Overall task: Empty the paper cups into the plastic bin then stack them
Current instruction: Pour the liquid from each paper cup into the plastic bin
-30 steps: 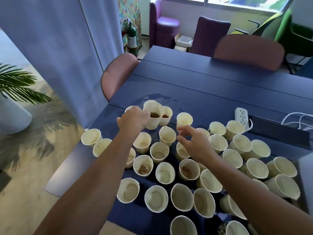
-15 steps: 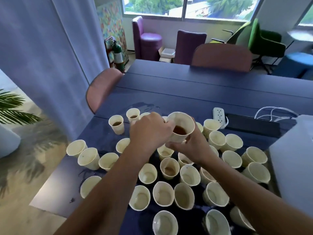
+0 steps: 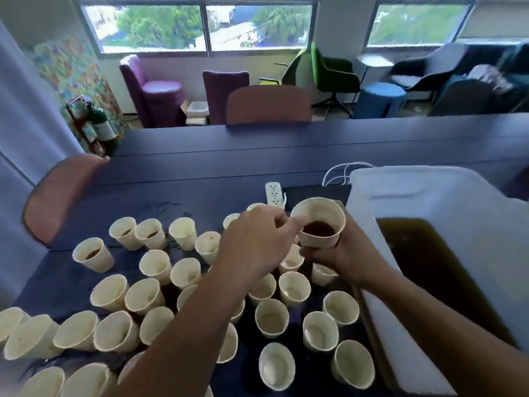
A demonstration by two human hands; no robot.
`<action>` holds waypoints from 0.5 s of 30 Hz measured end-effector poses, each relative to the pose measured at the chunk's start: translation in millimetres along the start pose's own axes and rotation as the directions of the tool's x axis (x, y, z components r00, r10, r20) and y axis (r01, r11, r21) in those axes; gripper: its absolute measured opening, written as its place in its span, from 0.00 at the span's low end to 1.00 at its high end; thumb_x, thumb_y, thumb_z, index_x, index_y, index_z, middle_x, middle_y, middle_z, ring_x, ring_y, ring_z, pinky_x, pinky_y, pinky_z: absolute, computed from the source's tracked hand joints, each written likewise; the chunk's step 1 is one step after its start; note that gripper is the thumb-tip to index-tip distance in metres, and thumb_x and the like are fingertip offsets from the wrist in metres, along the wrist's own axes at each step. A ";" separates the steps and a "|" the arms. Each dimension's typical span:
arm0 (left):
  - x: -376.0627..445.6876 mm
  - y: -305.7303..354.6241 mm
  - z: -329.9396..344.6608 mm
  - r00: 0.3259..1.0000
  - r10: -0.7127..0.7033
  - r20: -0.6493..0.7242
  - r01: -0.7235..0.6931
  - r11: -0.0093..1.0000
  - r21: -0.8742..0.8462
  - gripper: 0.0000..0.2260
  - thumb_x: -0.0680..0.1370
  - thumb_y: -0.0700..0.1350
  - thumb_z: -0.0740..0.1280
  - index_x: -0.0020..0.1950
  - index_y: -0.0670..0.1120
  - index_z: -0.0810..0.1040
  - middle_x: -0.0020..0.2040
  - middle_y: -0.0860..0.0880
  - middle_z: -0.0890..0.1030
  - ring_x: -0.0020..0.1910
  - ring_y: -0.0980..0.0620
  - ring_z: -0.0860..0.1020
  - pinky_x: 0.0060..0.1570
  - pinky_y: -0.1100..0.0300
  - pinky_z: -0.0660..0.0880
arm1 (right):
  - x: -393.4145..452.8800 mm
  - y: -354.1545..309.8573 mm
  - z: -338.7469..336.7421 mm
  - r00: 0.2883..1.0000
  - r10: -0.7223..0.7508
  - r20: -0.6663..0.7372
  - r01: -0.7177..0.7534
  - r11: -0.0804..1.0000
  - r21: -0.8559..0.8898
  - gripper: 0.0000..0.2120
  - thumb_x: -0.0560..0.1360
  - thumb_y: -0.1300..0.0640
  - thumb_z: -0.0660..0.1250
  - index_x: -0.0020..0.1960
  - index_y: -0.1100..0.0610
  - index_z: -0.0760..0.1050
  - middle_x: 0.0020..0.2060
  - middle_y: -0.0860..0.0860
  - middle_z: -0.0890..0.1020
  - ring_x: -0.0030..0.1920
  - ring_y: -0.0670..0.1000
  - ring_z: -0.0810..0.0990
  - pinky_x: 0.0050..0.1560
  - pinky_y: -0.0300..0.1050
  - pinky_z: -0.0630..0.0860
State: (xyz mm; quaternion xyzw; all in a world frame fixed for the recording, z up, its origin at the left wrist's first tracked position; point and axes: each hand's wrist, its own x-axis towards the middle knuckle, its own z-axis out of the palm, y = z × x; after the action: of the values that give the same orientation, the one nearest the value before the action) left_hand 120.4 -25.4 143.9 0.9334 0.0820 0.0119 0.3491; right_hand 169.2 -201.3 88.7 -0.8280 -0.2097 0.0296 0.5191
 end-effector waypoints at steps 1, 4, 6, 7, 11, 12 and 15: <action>0.8 9.2 6.3 0.999 0.031 -0.010 -0.031 0.999 -0.015 0.19 0.79 0.63 0.61 0.37 0.52 0.80 0.36 0.55 0.81 0.38 0.55 0.79 0.41 0.54 0.75 | -4.2 4.1 -14.2 1.000 0.004 -0.027 -0.005 1.000 -0.024 0.35 0.64 0.61 0.81 0.63 0.45 0.68 0.51 0.40 0.80 0.53 0.40 0.79 0.51 0.33 0.73; 3.5 33.0 25.3 0.993 0.114 -0.015 -0.114 0.993 -0.028 0.15 0.79 0.62 0.63 0.42 0.55 0.80 0.38 0.57 0.82 0.41 0.57 0.79 0.41 0.57 0.74 | -16.1 21.4 -53.9 0.994 0.027 -0.108 -0.037 0.995 -0.088 0.36 0.64 0.63 0.81 0.60 0.41 0.65 0.54 0.40 0.77 0.53 0.40 0.78 0.51 0.34 0.73; 4.7 46.9 39.2 0.987 0.158 0.031 -0.157 0.987 -0.034 0.11 0.80 0.60 0.64 0.46 0.56 0.80 0.41 0.59 0.81 0.44 0.58 0.79 0.42 0.59 0.74 | -25.1 33.2 -75.5 0.988 0.044 -0.146 -0.066 0.987 -0.144 0.37 0.64 0.63 0.81 0.62 0.42 0.63 0.54 0.38 0.76 0.54 0.41 0.78 0.53 0.41 0.75; 5.6 53.5 48.5 0.982 0.180 0.058 -0.178 0.983 -0.039 0.09 0.80 0.59 0.65 0.47 0.57 0.80 0.41 0.60 0.81 0.45 0.58 0.79 0.44 0.59 0.75 | -30.2 39.1 -86.1 0.984 0.060 -0.167 -0.089 0.982 -0.168 0.37 0.65 0.63 0.81 0.63 0.44 0.62 0.54 0.38 0.75 0.54 0.42 0.77 0.54 0.44 0.76; 7.1 62.2 88.4 0.964 0.259 0.063 -0.250 0.961 -0.119 0.04 0.78 0.54 0.69 0.47 0.55 0.80 0.42 0.59 0.82 0.45 0.56 0.80 0.49 0.53 0.78 | -42.5 59.3 -114.9 0.959 0.111 -0.261 -0.169 0.962 -0.212 0.36 0.65 0.61 0.80 0.65 0.50 0.63 0.51 0.37 0.73 0.53 0.39 0.76 0.55 0.48 0.75; 6.8 62.5 100.1 0.960 0.274 0.056 -0.264 0.953 -0.151 0.03 0.78 0.52 0.70 0.48 0.54 0.80 0.43 0.58 0.82 0.45 0.57 0.80 0.49 0.54 0.78 | -45.7 64.4 -121.0 0.950 0.129 -0.283 -0.193 0.958 -0.211 0.36 0.65 0.59 0.80 0.65 0.50 0.63 0.51 0.37 0.73 0.53 0.40 0.76 0.54 0.48 0.75; 4.8 61.1 131.2 0.941 0.333 0.062 -0.314 0.927 -0.205 0.06 0.77 0.50 0.71 0.54 0.55 0.80 0.50 0.60 0.80 0.48 0.59 0.77 0.49 0.61 0.74 | -55.3 79.2 -135.3 0.934 0.160 -0.321 -0.229 0.955 -0.189 0.34 0.65 0.57 0.78 0.63 0.46 0.63 0.51 0.38 0.74 0.53 0.42 0.77 0.52 0.47 0.75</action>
State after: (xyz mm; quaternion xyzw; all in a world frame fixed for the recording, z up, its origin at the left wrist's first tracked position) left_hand 144.4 -155.3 84.5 0.8955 -0.0916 0.0324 0.4343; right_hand 180.0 -366.4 72.4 -0.8925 -0.0464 -0.0693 0.4433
